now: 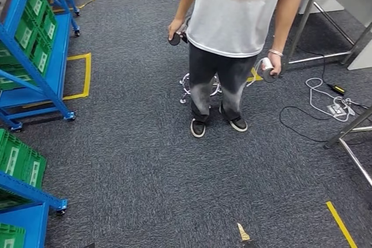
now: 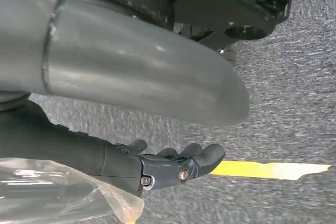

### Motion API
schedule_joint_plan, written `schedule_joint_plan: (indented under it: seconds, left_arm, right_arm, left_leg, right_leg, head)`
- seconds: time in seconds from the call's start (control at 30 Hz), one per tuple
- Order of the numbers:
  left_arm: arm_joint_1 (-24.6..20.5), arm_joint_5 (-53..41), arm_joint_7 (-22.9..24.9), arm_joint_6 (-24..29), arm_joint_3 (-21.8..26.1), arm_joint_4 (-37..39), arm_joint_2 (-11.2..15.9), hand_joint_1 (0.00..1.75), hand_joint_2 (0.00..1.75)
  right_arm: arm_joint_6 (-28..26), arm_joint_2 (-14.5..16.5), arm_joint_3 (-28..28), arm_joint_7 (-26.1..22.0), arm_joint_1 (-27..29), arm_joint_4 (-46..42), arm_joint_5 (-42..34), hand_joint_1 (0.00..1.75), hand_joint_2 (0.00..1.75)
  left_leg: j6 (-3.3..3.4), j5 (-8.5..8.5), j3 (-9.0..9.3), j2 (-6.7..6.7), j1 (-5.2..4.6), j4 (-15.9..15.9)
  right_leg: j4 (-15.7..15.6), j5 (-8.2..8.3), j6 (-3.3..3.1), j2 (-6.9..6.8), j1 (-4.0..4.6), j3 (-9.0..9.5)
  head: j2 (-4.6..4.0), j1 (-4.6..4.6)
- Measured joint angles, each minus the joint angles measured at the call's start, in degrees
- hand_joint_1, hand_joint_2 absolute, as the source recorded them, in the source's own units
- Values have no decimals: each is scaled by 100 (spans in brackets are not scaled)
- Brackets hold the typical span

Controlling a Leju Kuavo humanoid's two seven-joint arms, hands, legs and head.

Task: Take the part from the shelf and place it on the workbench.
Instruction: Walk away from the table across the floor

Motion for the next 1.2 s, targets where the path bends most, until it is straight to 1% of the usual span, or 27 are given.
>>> schedule_joint_plan:
  seconds: [0.03, 0.1, 0.17, 0.23, 0.27, 0.3, 0.37, 0.43, 0.47, 0.5, 0.53, 0.6, 0.67, 0.73, 0.77, 0.83, 0.87, 0.9, 0.93, 0.97, 1.0, 1.03, 1.07, 1.1, 1.13, 1.17, 1.2]
  left_arm:
    - [-2, 3, -2, 3, 3, 0, -19, 0, 87]
    - [-12, 16, -27, 4, 7, 0, -51, 0, 175]
    - [-16, 89, -161, -33, 18, 0, -67, 0, 175]
    - [-10, 255, -426, -120, 66, 0, -73, 0, 175]
    - [-11, 344, -563, -163, 105, 0, -75, 0, 175]
    - [-21, 427, -663, -198, 148, 0, -78, 0, 175]
    - [-52, 537, -722, -221, 231, 0, -82, 0, 175]
    - [-58, 556, -625, -179, 292, 0, -77, 0, 175]
    - [-46, 540, -564, -148, 310, 0, -69, 0, 175]
    - [-29, 523, -516, -119, 316, 0, -60, 0, 175]
    - [-13, 510, -488, -102, 319, 0, -47, 0, 175]
    - [-6, 495, -454, -69, 323, 0, -29, 0, 175]
    - [-24, 502, -384, 30, 336, 0, -20, 0, 175]
    - [-17, 545, -287, 200, 380, 0, -10, 0, 175]
    - [2, 571, -253, 273, 410, 0, -2, 0, 175]
    - [15, 602, -224, 349, 461, -2, 24, 0, 175]
    - [12, 607, -216, 361, 475, -3, 40, 0, 175]
    - [4, 605, -210, 357, 484, -4, 55, 0, 175]
    - [0, 593, -203, 346, 489, -4, 66, 0, 175]
    - [-1, 566, -195, 327, 492, -4, 74, 0, 175]
    - [-1, 524, -190, 303, 492, -4, 77, 0, 175]
    - [-2, 469, -191, 281, 486, -4, 74, 0, 175]
    - [-4, 407, -202, 258, 474, -4, 71, 0, 175]
    - [-9, 348, -224, 235, 456, -4, 62, 0, 175]
    - [-19, 299, -258, 214, 434, -4, 54, 0, 175]
    - [-29, 264, -293, 197, 412, -4, 48, 0, 175]
    - [-36, 242, -321, 185, 393, -4, 43, 0, 175]
  right_arm:
    - [-7, 0, 0, 3, -2, 0, -1, 0, 0]
    - [-10, -4, 0, 30, -5, 0, 9, 0, 0]
    - [-2, -10, 2, 154, -6, 0, 84, 0, 0]
    - [17, -13, 13, 299, -9, 0, 206, 0, 0]
    - [21, -14, 22, 316, -6, 0, 257, 0, 0]
    - [19, -15, 32, 287, 1, 0, 292, 0, 0]
    - [0, -28, 50, 206, 25, 0, 348, 0, 0]
    - [-44, -57, 63, 221, 40, 0, 423, 0, 0]
    - [-69, -73, 67, 241, 38, 0, 455, 0, 0]
    - [-87, -81, 69, 239, 32, 0, 470, 0, 0]
    - [-96, -87, 69, 225, 23, 0, 472, 0, 0]
    - [-103, -90, 68, 178, 10, 0, 467, 0, 0]
    - [-113, -92, 67, 31, 6, 0, 446, 0, 0]
    - [-115, -91, 66, -151, -23, 0, 448, 0, 0]
    - [-107, -89, 67, -209, -48, 0, 487, 0, 0]
    - [-90, -56, 94, -267, -77, 1, 631, 0, 0]
    - [-86, -32, 122, -296, -72, 2, 727, 0, 0]
    - [-88, 1, 161, -327, -60, 4, 815, 0, 0]
    - [-97, 33, 205, -364, -48, 7, 883, 0, 0]
    - [-113, 69, 242, -405, -39, 10, 925, 0, 0]
    - [-127, 103, 270, -442, -38, 13, 927, 0, 0]
    - [-141, 130, 285, -469, -39, 15, 896, 0, 0]
    - [-147, 151, 289, -477, -41, 15, 852, 0, 0]
    - [-141, 161, 289, -454, -40, 16, 810, 0, 0]
    - [-123, 168, 286, -401, -35, 17, 779, 0, 0]
    - [-89, 173, 285, -311, -28, 19, 769, 0, 0]
    - [-40, 174, 284, -195, -21, 22, 778, 0, 0]
  left_leg:
    - [-5, -3, 8, -88, 3, 6]
    - [-34, -18, 2, -239, 8, 30]
    - [-99, -17, -36, -358, 24, 46]
    - [-170, -5, -69, -438, 46, 45]
    - [-198, -33, -87, -372, 43, 79]
    - [-224, -115, -138, -246, 36, 195]
    - [-275, -434, -392, 59, 30, 763]
    - [-313, -709, -712, 167, 50, 1447]
    - [-324, -708, -777, 186, 60, 1586]
    - [-329, -590, -733, 206, 68, 1495]
    - [-325, -400, -601, 244, 72, 1225]
    - [-291, -75, -247, 515, 32, 487]
    - [-223, -6, -85, 731, -24, 113]
    - [-154, -25, -92, 655, -42, 82]
    - [-125, -18, -88, 589, -35, 63]
    - [-61, 3, -74, 467, -5, 30]
    - [-34, 7, -72, 397, 5, 25]
    - [-13, 5, -74, 320, 8, 26]
    - [2, 3, -73, 235, 5, 27]
    - [7, 0, -68, 148, 0, 28]
    - [8, -1, -62, 64, -4, 29]
    - [7, -2, -53, -25, -8, 31]
    - [3, -4, -46, -109, -9, 33]
    - [-8, -8, -45, -185, -14, 40]
    - [-26, -13, -55, -265, -14, 52]
    - [-55, -10, -74, -333, -7, 59]
    - [-91, 0, -96, -401, 6, 59]
  right_leg:
    - [-354, 247, -15, 54, -4, 127]
    - [-1103, 584, -45, 321, -27, 438]
    - [-1409, 628, -67, 497, -30, 595]
    - [-1452, 636, -105, 405, -21, 638]
    - [-1473, 647, -130, 338, -26, 653]
    - [-1497, 653, -158, 260, -34, 669]
    - [-1517, 641, -198, 72, -33, 699]
    - [-1515, 610, -219, -129, -23, 720]
    - [-1514, 594, -221, -220, -21, 732]
    - [-1514, 577, -216, -299, -19, 750]
    - [-1513, 559, -207, -372, -19, 775]
    - [-1509, 509, -164, -512, -1, 826]
    - [-1505, 459, -100, -649, 30, 861]
    - [-1520, 431, -46, -778, 42, 907]
    - [-1507, 399, -19, -741, 34, 913]
    - [-1229, 210, 26, -434, 7, 781]
    - [-902, 46, 39, -233, -5, 610]
    - [-511, -118, 42, -109, -10, 403]
    - [-151, -231, 42, -55, -10, 195]
    - [64, -246, 35, -35, -7, 45]
    - [73, -150, 23, -22, -5, -10]
    - [-136, 49, 4, 7, -4, 41]
    - [-491, 296, -20, 80, -4, 168]
    - [-847, 479, -47, 226, -9, 310]
    - [-1162, 592, -69, 361, -17, 449]
    - [-1341, 627, -86, 465, -18, 539]
    - [-1408, 604, -101, 506, -15, 585]
  head:
    - [0, 1]
    - [0, 0]
    - [0, -3]
    - [0, -5]
    - [0, -10]
    - [0, -25]
    - [0, -50]
    - [0, -57]
    - [0, -57]
    - [0, -58]
    - [0, -57]
    - [0, -62]
    - [1, -57]
    - [1, -46]
    - [0, -37]
    - [1, -11]
    - [1, 6]
    - [1, 15]
    - [1, 15]
    - [1, 13]
    - [0, 13]
    - [0, 11]
    - [0, 11]
    - [0, 10]
    - [0, 9]
    - [0, 7]
    - [0, 6]
